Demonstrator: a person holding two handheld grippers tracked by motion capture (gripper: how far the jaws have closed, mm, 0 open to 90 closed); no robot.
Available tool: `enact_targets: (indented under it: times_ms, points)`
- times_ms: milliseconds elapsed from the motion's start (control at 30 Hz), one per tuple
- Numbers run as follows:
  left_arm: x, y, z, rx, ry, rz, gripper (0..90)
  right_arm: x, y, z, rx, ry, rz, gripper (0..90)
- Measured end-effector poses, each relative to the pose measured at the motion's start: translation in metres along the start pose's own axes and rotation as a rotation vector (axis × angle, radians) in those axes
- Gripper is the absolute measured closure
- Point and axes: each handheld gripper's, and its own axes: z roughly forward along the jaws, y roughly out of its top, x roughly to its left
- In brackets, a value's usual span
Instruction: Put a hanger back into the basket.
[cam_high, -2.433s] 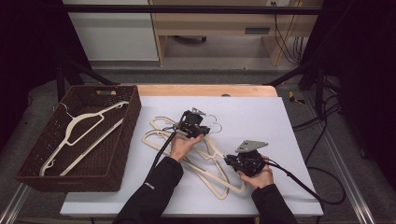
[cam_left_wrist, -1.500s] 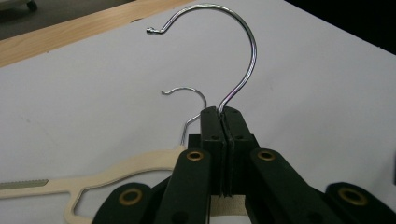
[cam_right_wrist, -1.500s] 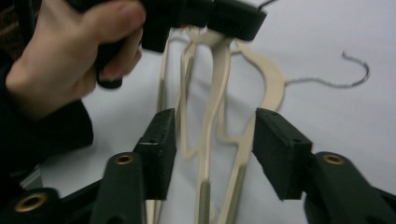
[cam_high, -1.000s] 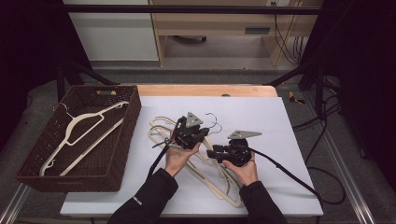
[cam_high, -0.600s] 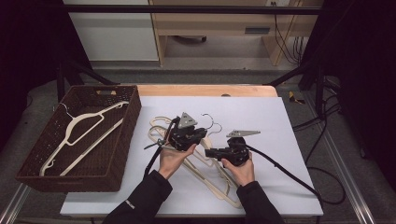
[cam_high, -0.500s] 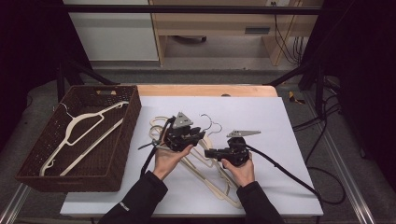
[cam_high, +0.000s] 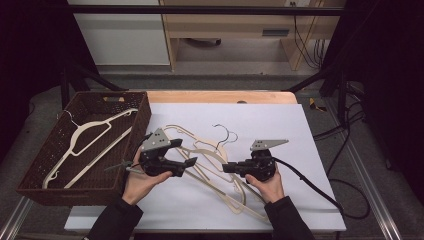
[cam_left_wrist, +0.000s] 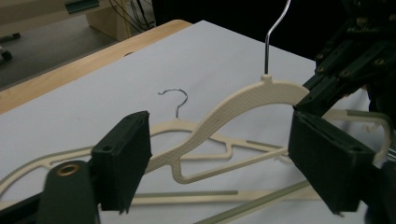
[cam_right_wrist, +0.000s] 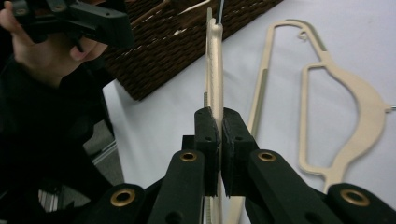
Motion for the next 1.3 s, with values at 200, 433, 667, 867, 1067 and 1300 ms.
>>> enact_targets:
  times_ms: [200, 433, 667, 867, 1067, 1300]
  points:
    - [-0.009, -0.014, 0.004, 0.060, -0.043, 0.045, 20.6, 0.013, -0.002, 0.002, 0.044, 0.042, -0.055, 87.4]
    - [-0.012, -0.020, 0.014, 0.105, -0.070, 0.058, 40.7, 0.019, -0.004, 0.009, 0.081, 0.088, -0.098, 87.5]
    - [-0.014, -0.024, 0.018, 0.159, -0.083, 0.086, 59.9, 0.020, -0.005, 0.013, 0.105, 0.113, -0.114, 87.4]
    - [-0.017, -0.025, 0.019, 0.203, -0.069, 0.112, 65.6, 0.019, -0.006, 0.016, 0.128, 0.110, -0.120, 86.8]
    - [-0.022, -0.028, 0.021, 0.224, -0.088, 0.107, 76.0, 0.019, -0.006, 0.013, 0.085, -0.018, -0.174, 78.1]
    - [-0.027, -0.029, 0.021, 0.236, -0.111, 0.080, 80.2, 0.020, -0.007, 0.013, 0.043, -0.100, -0.206, 65.5]
